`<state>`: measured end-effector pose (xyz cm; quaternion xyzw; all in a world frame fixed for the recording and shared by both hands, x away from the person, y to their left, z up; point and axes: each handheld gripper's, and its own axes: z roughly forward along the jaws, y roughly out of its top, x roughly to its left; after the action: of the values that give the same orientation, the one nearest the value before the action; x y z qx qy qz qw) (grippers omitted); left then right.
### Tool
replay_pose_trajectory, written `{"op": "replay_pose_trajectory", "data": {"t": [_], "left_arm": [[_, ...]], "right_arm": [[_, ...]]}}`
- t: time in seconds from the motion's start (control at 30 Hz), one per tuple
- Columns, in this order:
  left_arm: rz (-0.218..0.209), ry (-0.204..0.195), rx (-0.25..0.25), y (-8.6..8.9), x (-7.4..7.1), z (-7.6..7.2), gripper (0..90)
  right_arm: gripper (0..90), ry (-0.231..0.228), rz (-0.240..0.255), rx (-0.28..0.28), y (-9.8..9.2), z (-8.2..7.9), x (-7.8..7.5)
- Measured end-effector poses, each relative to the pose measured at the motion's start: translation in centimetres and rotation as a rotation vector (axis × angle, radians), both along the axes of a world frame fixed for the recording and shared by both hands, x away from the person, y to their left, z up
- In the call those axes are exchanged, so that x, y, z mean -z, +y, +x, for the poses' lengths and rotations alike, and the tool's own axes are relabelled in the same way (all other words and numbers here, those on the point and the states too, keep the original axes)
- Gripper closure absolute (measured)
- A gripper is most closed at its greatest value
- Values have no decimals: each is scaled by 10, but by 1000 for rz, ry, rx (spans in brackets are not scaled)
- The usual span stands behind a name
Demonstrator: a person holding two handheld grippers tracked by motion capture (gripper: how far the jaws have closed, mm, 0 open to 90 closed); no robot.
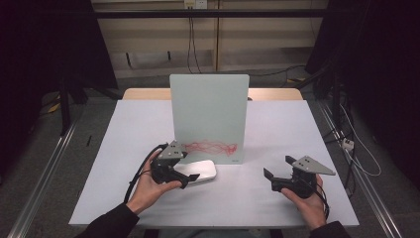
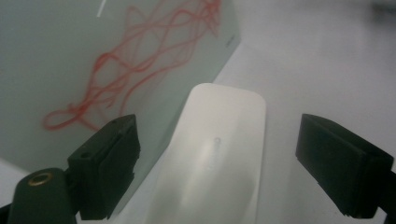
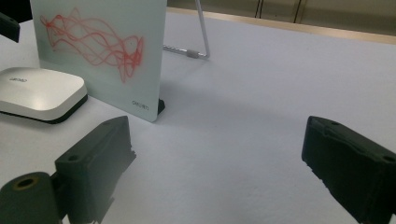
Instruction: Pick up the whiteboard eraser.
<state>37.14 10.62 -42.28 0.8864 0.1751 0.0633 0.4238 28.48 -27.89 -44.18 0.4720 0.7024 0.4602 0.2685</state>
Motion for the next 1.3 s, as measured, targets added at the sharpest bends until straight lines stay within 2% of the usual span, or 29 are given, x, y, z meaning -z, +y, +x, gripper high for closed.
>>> {"op": "replay_pose_trajectory", "data": {"t": [0.03,0.1,0.23,0.33,0.37,0.4,0.6,0.7,0.77,0.93,1.1,1.17,1.3], "left_arm": [[37,-13,16,-3,1,1,174],[82,-13,43,-7,3,2,173],[104,5,64,-12,9,6,216],[108,13,57,-15,11,8,216],[139,1,44,-15,10,8,217],[136,25,62,-16,12,9,217],[163,15,77,-20,17,11,233],[176,24,76,-23,19,14,253],[181,43,93,-23,21,16,262],[196,48,88,-25,23,17,265],[217,45,106,-25,23,17,274],[200,55,102,-24,23,17,279],[202,55,116,-22,22,18,295]], "right_arm": [[82,1,2,1,0,0,0],[80,3,4,0,0,0,0],[80,2,5,-5,0,0,0],[81,2,7,-6,0,0,0],[80,1,1,-3,0,0,0],[80,1,1,-3,0,0,0],[77,4,-5,5,0,0,0],[77,5,-3,1,0,0,0],[77,4,-3,-2,0,0,0],[77,3,-3,-2,0,0,0],[74,5,-8,-12,2,0,1],[74,4,-7,-12,2,0,1],[72,4,-6,-10,1,0,1]]}}
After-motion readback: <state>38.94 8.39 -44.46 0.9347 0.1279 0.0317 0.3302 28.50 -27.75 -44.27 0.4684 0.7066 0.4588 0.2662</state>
